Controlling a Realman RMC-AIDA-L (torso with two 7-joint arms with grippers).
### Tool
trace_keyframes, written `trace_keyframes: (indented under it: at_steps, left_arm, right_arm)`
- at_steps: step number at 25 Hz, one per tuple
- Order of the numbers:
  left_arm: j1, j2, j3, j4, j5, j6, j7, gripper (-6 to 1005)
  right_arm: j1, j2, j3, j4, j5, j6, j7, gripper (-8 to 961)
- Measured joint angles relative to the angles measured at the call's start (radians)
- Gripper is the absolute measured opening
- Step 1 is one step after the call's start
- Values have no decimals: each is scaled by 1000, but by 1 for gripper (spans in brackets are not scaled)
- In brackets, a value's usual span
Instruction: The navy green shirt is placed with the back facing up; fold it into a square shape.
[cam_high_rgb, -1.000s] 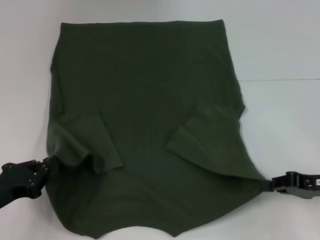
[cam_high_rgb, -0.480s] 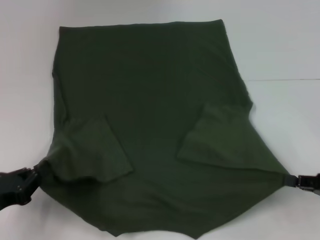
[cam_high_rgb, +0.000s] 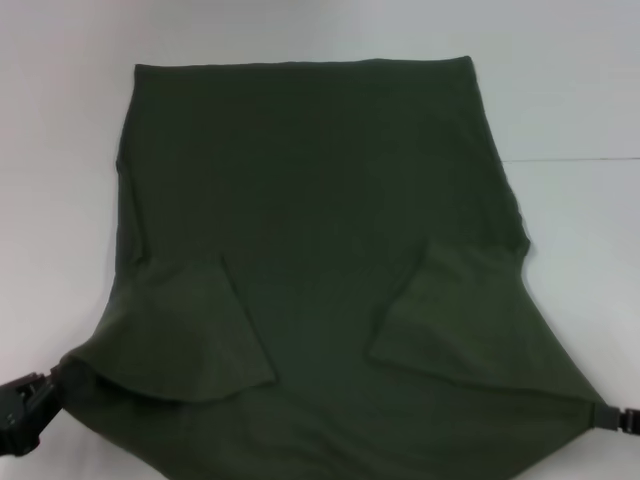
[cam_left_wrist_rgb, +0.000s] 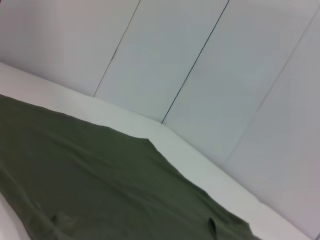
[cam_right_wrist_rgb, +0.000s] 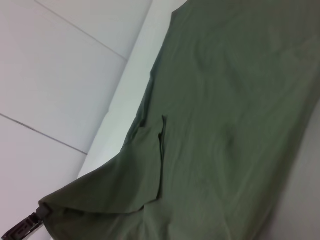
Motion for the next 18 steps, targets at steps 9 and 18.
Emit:
trace_keyframes:
  at_steps: [9,18]
  left_arm:
    - [38,-5,-33,-10,25,65,-7,16]
    - [26,1,-53,-8,28,78,-10,16]
  right_arm:
    - [-57,-11,12,0,-2,-43,-32,34]
    - [-59,-20,88,0,1,-55,-37,34]
